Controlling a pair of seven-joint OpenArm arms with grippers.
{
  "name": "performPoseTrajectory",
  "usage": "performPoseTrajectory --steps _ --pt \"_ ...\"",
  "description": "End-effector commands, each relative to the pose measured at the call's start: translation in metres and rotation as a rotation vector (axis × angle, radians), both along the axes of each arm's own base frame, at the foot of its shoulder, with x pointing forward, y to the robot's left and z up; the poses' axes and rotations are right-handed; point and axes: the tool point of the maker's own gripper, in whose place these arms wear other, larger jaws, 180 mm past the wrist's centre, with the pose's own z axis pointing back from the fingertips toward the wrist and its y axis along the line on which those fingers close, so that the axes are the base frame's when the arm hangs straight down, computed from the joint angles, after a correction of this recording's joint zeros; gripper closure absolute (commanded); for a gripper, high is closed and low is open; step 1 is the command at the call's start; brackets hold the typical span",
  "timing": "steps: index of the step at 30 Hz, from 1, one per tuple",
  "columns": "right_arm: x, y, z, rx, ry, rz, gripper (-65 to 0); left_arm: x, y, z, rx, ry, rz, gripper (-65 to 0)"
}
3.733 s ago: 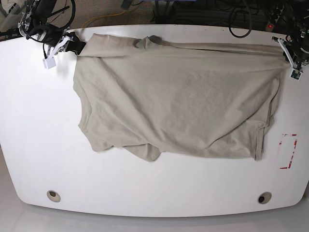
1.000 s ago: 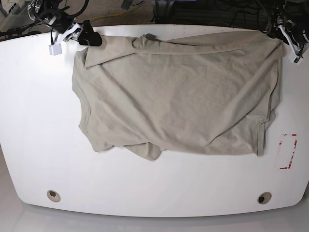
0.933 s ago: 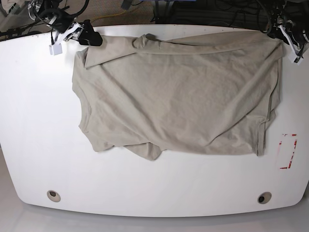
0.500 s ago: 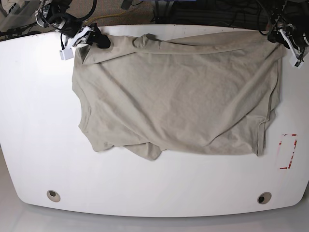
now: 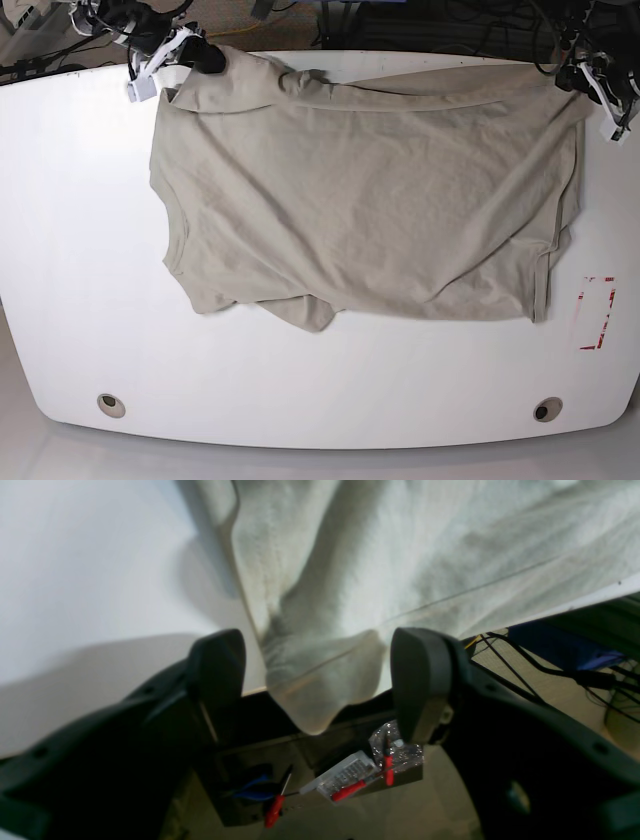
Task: Fold the T-shirt properly
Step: 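Release the shirt edge with the right gripper and regrasp it nearby, then adjust the grip on the shirt edge with both grippers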
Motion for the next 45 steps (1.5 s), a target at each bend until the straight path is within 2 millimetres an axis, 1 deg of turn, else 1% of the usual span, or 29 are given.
performPoseTrajectory --steps 1,3,5,10,13,17,18,21,23,24,25,29,31,33,35,40,45 --pt "0.006 0.001 0.026 -0.043 -0.087 0.031 0.0 0.005 0.008 0.008 0.037 -0.017 -0.017 -42.1" --pt "0.004 0.005 0.035 -0.061 -0.106 0.044 0.0 0.005 0.008 0.009 0.034 -0.017 -0.015 -42.1" --pt "-0.003 0.002 0.039 -0.083 -0.101 0.042 0.0 0.007 0.006 0.01 0.021 -0.027 -0.011 -42.1" --pt "-0.022 -0.01 0.035 -0.11 -0.048 0.014 0.0 0.008 0.005 0.011 0.013 -0.033 -0.009 -42.1" --pt "-0.033 -0.01 0.033 -0.108 -0.018 0.01 0.0 0.008 0.005 0.011 0.013 -0.033 -0.009 -42.1" --pt "-0.038 -0.004 0.03 -0.093 0.001 -0.009 -0.2 0.007 0.005 0.01 0.011 -0.031 -0.008 -42.1" --pt "-0.037 -0.004 0.03 -0.091 -0.003 -0.01 -3.8 0.007 0.005 0.01 0.011 -0.031 -0.008 -42.1" --pt "-0.036 -0.005 0.03 -0.093 -0.006 -0.012 -23.3 0.008 0.005 0.011 0.011 -0.033 -0.011 -42.1" --pt "-0.036 -0.005 0.031 -0.089 -0.01 -0.015 -33.5 0.008 0.004 0.01 0.01 -0.033 -0.013 -42.1" --pt "-0.036 -0.006 0.031 -0.091 -0.008 -0.015 -38.0 0.008 0.004 0.01 0.01 -0.033 -0.013 -42.1" --pt "-0.037 -0.007 0.031 -0.095 -0.007 -0.016 -39.5 0.008 0.004 0.01 0.01 -0.033 -0.013 -42.1" --pt "-0.039 -0.031 0.032 -0.157 0.0 -0.073 -40.1 0.008 0.004 0.01 0.01 -0.033 -0.013 -42.1" --pt "-0.036 -0.047 0.029 -0.189 0.001 -0.113 -40.3 0.007 0.004 0.009 0.009 -0.029 -0.01 -42.1" --pt "-0.028 -0.067 0.032 -0.24 -0.017 -0.135 -40.3 0.007 0.004 0.009 0.009 -0.029 -0.01 -42.1" --pt "-0.02 -0.08 0.033 -0.27 -0.033 -0.15 -40.3 0.007 0.004 0.009 0.009 -0.029 -0.01 -42.1" --pt "0.0 -0.1 0.023 -0.227 -0.051 -0.185 -40.1 0.007 0.004 0.009 0.009 -0.028 -0.011 -42.1" --pt "0.006 -0.108 0.005 -0.163 -0.02 -0.233 -40.1 0.008 0.005 0.01 0.012 -0.031 -0.01 -42.1"
